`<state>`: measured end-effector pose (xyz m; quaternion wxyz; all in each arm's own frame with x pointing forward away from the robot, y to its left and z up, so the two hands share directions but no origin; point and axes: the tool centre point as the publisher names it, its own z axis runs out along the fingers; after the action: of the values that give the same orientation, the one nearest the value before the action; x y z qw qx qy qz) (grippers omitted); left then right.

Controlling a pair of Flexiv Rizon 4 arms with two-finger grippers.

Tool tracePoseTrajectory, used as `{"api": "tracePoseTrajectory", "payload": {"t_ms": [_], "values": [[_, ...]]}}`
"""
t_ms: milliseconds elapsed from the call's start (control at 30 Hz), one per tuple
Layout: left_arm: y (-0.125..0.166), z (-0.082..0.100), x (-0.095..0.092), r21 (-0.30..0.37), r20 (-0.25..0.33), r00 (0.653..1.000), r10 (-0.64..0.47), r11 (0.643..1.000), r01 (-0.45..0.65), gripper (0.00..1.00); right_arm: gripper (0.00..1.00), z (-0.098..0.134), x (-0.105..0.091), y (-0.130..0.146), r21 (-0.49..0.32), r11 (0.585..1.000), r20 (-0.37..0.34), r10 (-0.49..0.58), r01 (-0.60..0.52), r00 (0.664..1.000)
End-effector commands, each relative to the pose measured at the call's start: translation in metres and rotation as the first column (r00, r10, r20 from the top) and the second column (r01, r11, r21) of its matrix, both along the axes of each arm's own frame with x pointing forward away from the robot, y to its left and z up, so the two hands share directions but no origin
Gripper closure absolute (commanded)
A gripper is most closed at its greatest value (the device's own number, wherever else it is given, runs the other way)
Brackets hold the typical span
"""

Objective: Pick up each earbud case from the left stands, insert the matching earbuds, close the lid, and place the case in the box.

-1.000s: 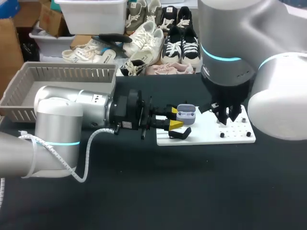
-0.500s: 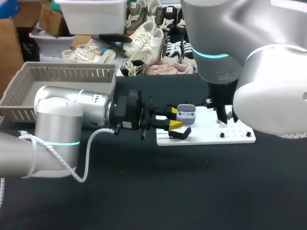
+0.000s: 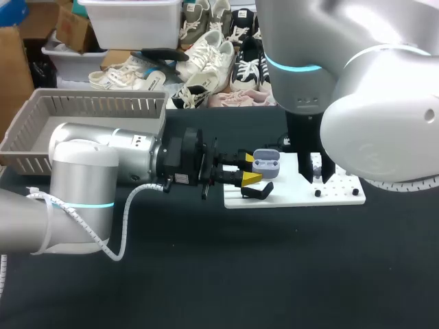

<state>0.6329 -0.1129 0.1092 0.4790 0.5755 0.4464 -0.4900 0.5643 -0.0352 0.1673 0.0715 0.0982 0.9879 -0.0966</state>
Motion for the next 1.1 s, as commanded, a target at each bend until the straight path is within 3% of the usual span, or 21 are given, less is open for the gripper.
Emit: {"api": "tracePoseTrajectory", "payload": {"t_ms": [33,367,633,867,1100], "values": [[0.000,0.000,0.000,-0.001,0.000,1.000,0.000,1.000,0.000,1.00,1.00,0.000,-0.002,-0.001,0.001,1.000,0.004,0.000,0.000,1.000],[0.000,0.000,0.000,-0.001,0.000,1.000,0.000,1.000,0.000,1.00,1.00,0.000,-0.002,-0.001,0.001,1.000,0.004,0.000,0.000,1.000],[0.000,0.000,0.000,-0.001,0.000,1.000,0.000,1.000,0.000,1.00,1.00,0.012,0.003,0.030,0.035,0.987,0.083,-0.161,0.158,0.983],[0.000,0.000,0.000,-0.001,0.000,1.000,0.000,1.000,0.000,1.00,1.00,0.022,-0.004,0.043,0.039,0.958,0.034,-0.285,0.284,0.958],[0.000,0.000,0.000,-0.001,0.000,1.000,0.000,1.000,0.000,1.00,1.00,0.022,0.003,0.060,-0.002,0.956,0.028,-0.294,0.294,0.956]]}}
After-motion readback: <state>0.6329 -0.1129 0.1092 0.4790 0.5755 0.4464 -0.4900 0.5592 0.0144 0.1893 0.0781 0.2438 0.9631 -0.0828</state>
